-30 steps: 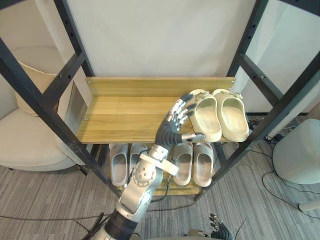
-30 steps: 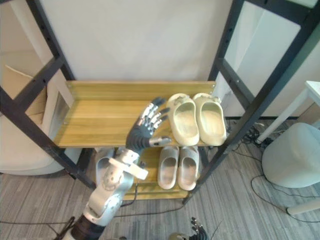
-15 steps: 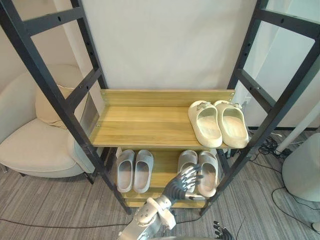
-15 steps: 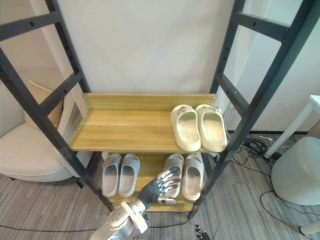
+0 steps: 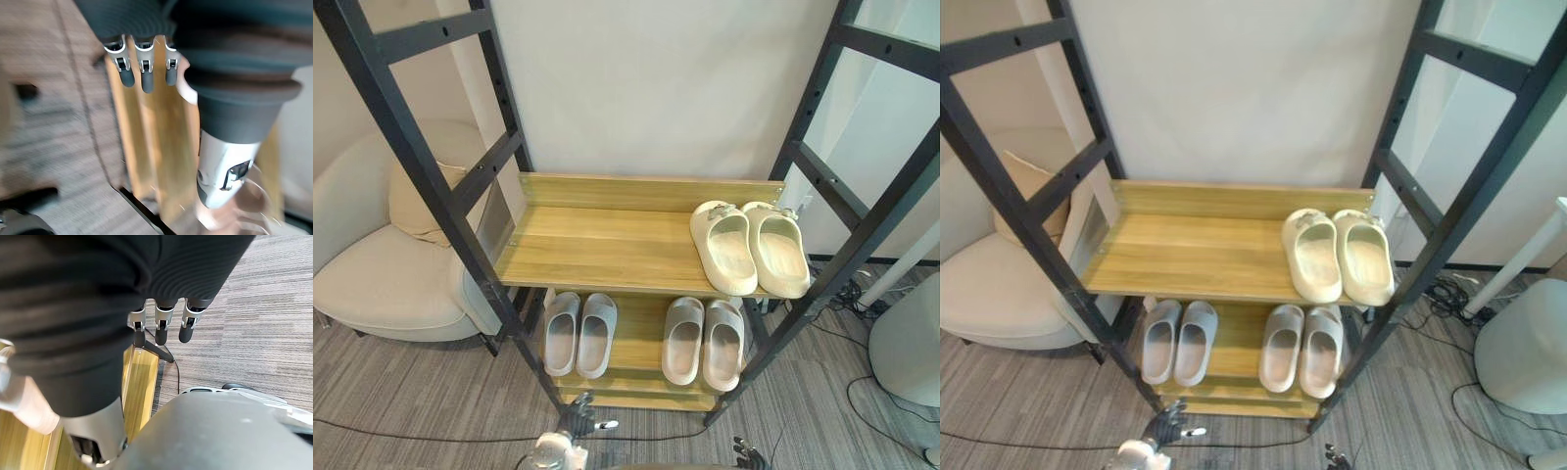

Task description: Organize the slippers on the shoe rack

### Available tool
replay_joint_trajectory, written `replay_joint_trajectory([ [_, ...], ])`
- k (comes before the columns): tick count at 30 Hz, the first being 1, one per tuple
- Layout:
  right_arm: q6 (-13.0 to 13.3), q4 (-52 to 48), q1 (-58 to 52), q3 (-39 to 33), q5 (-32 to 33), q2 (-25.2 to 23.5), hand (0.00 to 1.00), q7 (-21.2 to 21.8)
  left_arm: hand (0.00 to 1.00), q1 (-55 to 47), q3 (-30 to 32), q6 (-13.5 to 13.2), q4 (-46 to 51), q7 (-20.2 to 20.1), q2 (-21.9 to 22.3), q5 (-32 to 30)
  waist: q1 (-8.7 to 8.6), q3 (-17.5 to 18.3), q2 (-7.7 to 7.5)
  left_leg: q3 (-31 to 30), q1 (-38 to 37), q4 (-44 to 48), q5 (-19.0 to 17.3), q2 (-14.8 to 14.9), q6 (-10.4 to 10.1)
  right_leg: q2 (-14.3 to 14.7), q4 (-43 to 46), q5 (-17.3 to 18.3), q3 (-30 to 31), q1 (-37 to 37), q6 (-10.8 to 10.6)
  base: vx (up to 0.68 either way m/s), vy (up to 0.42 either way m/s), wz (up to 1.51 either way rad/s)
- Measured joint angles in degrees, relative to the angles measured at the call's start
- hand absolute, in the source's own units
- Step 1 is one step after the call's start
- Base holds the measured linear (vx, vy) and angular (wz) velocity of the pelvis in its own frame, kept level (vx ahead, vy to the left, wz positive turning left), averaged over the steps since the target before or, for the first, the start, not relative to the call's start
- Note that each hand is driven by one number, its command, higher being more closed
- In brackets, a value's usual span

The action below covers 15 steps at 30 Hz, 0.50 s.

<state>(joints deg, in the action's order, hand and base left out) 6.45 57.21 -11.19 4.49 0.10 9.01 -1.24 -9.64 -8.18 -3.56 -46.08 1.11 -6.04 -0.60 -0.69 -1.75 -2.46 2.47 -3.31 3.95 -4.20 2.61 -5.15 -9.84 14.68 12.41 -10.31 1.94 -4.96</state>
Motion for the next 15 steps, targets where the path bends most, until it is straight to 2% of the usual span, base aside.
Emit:
replay_joint_trajectory([
  [5, -0.01, -0.01, 0.12, -1.42, 0.01, -0.22, 0.00, -0.22, 0.00, 0.02, 4.26, -0.03, -2.10, 2.79, 0.23, -0.35, 0.02, -0.25, 0.32, 0.01, 0.25, -1.63, 0.31, -0.05, 0.00, 0.06, -0.30, 0.06, 0.09, -0.96, -0.05, 0.02, 0.001, 0.00],
  [13, -0.12, -0.02, 1.76, -2.06, -0.06, -0.71, 0.00, -1.12, 0.00, 0.12, 9.00, -0.03, -4.41, 4.07, 0.64, -0.15, 0.10, -1.94, 0.12, -0.68, 1.21, -1.87, 0.13, -0.34, 0.09, 0.01, -0.69, 0.28, -0.33, -1.48, -0.14, 0.06, 0.004, 0.02],
  [14, -0.16, 0.00, 2.67, -2.05, -0.08, -0.58, 0.00, -1.16, 0.00, 0.52, 9.64, -0.08, -4.38, 4.31, 0.95, 0.20, 0.43, -2.91, 0.03, -0.24, 1.44, -0.68, -0.86, -0.45, 0.30, -0.29, 1.13, 0.77, 0.54, -2.13, -0.28, 0.07, 0.025, -0.22],
  [15, -0.19, -0.07, 3.58, -2.01, -0.09, -0.22, 0.00, -1.19, 0.00, 1.20, 10.73, -0.05, -4.37, 4.69, 1.27, 0.69, 0.82, -4.39, 0.36, 0.23, 1.62, 1.05, -1.89, -0.41, 0.45, -0.69, 7.11, 1.24, 2.32, -4.49, -0.88, 0.03, 0.029, -0.22],
])
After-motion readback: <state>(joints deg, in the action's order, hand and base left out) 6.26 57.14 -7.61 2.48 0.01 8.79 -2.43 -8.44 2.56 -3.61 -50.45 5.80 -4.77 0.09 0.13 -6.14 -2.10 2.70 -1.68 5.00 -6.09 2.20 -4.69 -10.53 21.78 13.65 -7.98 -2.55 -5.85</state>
